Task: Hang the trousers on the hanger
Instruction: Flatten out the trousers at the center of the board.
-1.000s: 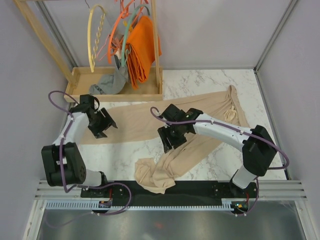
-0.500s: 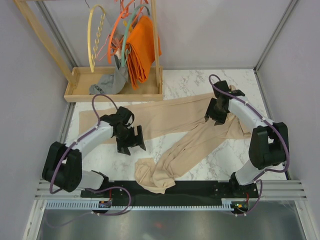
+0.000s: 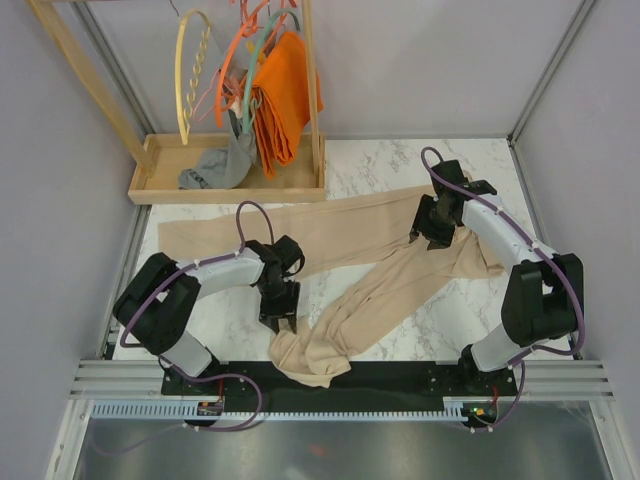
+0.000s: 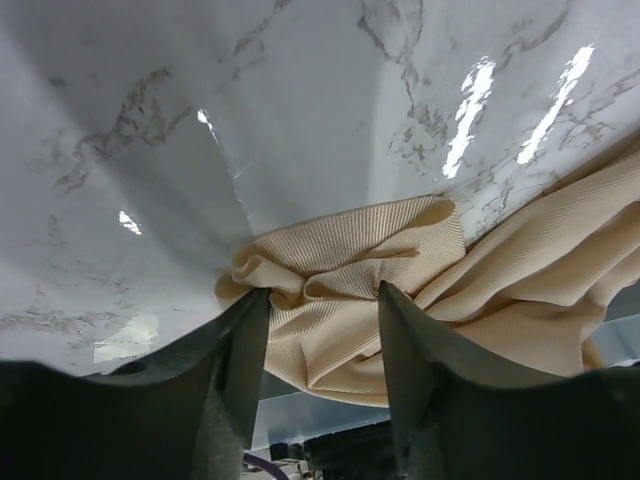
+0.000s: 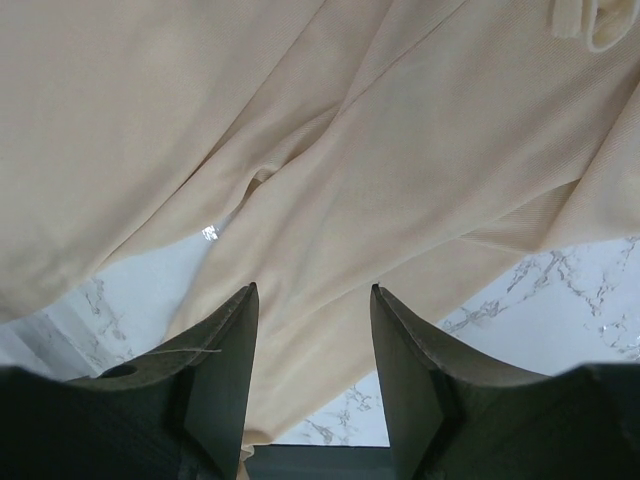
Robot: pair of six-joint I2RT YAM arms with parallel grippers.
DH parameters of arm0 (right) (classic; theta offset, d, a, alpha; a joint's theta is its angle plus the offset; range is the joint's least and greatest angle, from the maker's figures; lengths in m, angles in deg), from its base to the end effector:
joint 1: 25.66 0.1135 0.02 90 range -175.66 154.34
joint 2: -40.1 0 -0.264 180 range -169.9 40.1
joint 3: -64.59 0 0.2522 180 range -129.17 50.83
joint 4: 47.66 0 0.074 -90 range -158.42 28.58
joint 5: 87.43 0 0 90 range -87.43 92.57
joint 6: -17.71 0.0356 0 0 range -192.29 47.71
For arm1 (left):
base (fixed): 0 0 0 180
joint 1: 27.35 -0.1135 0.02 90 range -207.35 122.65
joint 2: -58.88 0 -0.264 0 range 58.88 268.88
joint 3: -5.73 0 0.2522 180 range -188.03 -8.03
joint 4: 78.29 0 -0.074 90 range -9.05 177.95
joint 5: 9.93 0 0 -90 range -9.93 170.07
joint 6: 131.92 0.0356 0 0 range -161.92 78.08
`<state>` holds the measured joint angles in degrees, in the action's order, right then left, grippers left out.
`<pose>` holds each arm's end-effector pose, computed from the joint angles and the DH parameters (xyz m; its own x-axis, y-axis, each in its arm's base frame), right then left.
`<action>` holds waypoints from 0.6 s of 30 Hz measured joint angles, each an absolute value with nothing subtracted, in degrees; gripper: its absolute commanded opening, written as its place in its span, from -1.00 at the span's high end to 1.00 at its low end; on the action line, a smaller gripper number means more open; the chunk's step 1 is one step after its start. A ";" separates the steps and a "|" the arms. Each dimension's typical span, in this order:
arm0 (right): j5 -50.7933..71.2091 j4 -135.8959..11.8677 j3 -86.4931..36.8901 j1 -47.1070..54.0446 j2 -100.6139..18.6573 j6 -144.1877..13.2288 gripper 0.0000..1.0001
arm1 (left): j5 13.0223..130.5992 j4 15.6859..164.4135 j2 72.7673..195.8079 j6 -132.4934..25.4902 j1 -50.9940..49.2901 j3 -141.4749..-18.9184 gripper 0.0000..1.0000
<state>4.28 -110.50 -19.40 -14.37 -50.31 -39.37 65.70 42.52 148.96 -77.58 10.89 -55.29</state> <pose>0.3051 0.0620 0.2468 -0.8818 0.3779 -0.2821 0.3254 0.9206 0.2159 0.1863 -0.1580 0.1466 -0.9909 0.0618 0.1198 0.0343 0.9750 -0.2194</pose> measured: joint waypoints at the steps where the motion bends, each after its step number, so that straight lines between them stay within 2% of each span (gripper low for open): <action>1: 4.30 -110.50 -19.30 -14.35 -50.31 -39.52 -0.12 | 65.92 42.60 149.45 -77.67 11.24 -55.16 0.02; 4: 4.46 -110.32 -19.16 -14.37 -50.33 -39.76 -0.11 | 66.07 42.34 149.77 -78.00 11.87 -54.75 0.29; 6: 4.81 -110.21 -19.14 -14.37 -50.46 -40.02 -0.11 | 66.40 42.19 149.82 -78.19 11.94 -54.66 0.55; 8: 5.35 -109.95 -19.14 -14.37 -50.79 -40.33 -0.11 | 66.77 42.21 149.86 -78.43 11.96 -54.66 0.96; 14: 5.75 -109.38 -19.14 -14.37 -52.36 -41.95 -0.10 | 72.98 38.36 146.12 -79.64 9.62 -55.21 0.95; 18: 5.38 -109.27 -19.19 -14.37 -53.35 -43.78 -0.08 | 78.14 32.81 135.15 -80.69 -1.75 -56.71 0.95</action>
<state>5.38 -109.27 -19.19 -14.37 -53.35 -43.78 78.14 32.81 135.15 -80.69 -1.75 -56.71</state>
